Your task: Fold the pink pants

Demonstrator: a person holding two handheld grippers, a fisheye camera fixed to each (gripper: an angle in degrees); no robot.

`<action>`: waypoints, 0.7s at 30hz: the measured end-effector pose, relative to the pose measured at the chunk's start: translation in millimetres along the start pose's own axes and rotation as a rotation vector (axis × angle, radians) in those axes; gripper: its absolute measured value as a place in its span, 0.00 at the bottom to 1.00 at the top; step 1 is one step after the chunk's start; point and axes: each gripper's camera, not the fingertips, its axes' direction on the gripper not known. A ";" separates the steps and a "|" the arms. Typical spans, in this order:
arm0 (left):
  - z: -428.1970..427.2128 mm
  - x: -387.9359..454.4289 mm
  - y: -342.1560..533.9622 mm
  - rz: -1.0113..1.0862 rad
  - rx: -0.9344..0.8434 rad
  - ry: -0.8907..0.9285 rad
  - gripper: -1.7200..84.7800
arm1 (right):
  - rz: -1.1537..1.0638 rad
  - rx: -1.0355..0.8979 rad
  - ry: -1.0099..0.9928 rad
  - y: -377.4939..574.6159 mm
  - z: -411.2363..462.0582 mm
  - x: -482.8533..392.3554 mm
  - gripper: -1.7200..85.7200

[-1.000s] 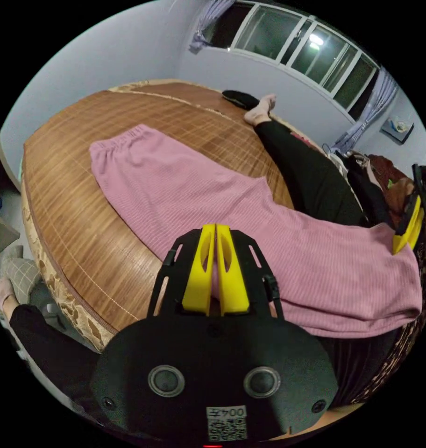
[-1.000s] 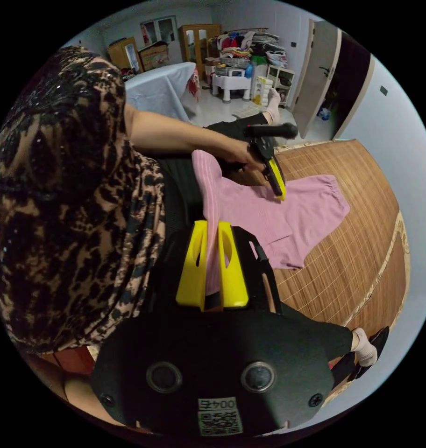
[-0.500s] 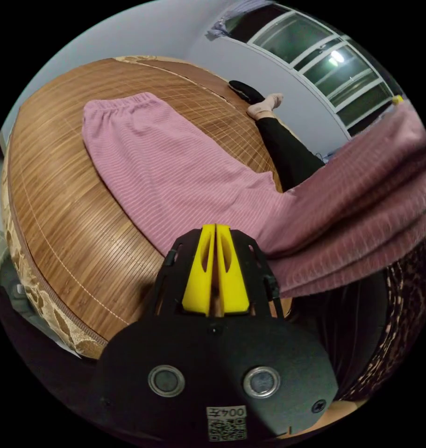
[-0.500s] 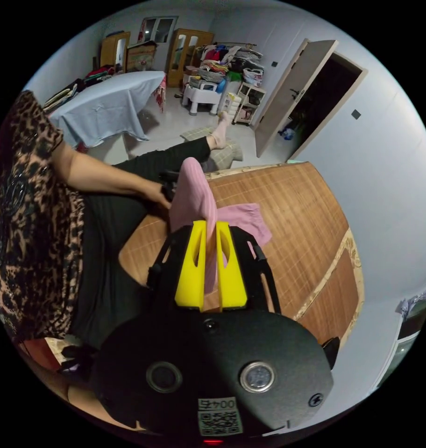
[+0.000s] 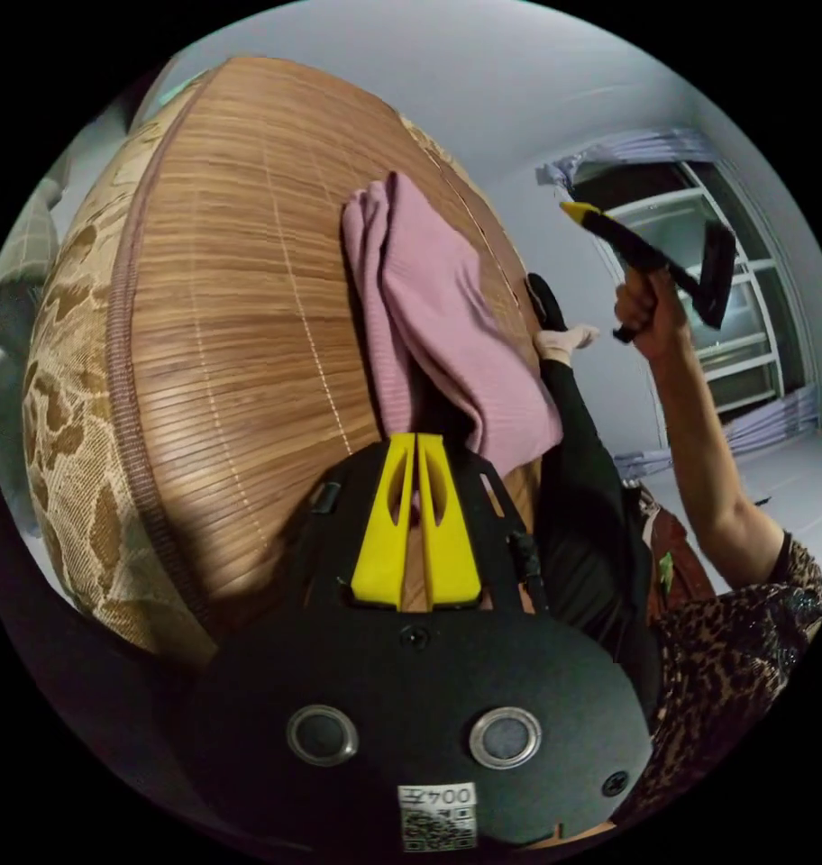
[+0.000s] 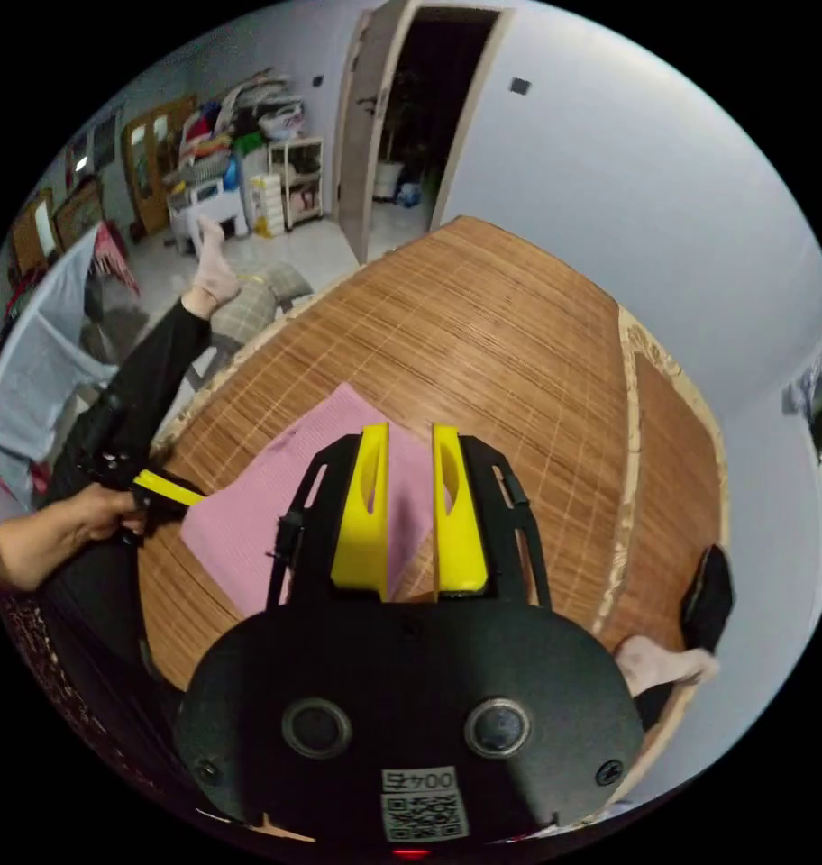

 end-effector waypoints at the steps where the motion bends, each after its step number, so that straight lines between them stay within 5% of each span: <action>1: -3.2 -8.2 -1.7 -0.024 0.022 0.010 0.02 | 0.056 0.044 -0.046 17.5 1.6 11.0 0.11; 11: -34.3 -35.9 -5.2 -0.035 0.263 0.164 0.07 | 0.580 0.137 -0.577 234.0 54.5 83.9 0.17; 21: 9.6 -13.5 -29.4 0.098 0.037 0.117 0.13 | 0.535 0.012 -0.538 275.6 118.6 90.3 0.16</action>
